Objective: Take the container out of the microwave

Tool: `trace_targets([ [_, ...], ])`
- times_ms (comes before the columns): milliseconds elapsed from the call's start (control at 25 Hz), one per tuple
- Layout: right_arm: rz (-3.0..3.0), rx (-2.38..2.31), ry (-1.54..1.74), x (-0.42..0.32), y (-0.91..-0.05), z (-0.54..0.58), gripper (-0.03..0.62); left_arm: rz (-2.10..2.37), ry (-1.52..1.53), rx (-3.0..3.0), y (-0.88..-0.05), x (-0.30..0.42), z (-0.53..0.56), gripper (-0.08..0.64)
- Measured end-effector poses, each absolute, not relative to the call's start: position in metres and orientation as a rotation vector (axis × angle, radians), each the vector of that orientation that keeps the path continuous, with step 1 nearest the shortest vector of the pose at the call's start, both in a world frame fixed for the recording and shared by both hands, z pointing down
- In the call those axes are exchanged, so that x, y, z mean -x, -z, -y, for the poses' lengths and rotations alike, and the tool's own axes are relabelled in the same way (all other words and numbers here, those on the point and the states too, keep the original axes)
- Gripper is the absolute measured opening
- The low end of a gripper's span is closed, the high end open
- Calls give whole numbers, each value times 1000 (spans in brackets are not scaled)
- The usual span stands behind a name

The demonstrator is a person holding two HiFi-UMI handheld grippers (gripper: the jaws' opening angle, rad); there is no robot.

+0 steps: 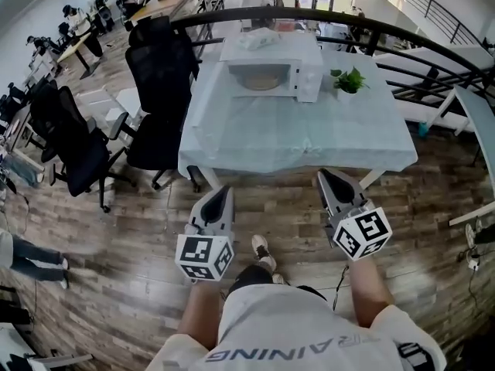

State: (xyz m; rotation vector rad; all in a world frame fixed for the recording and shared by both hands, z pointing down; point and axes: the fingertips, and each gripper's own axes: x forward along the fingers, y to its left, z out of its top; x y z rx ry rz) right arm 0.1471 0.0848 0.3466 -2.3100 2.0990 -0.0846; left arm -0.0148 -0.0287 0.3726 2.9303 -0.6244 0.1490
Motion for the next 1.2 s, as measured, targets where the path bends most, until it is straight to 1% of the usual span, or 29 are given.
trace_targets([
  [320,-2107,2377,107,-208,-354,-45,21,539,-129,-2947,-377,-61,70,35],
  [600,-2183,2369,165,-256,-366,31,21,553,-150,-2904,-391,-112,135,35],
  [920,-2292,2343,210,-295,-387,123,21,611,-148,-2844,-411,-151,216,35],
  [1200,-2348,2301,237,-328,-399,173,21,670,-154,-2836,-411,-168,249,35],
])
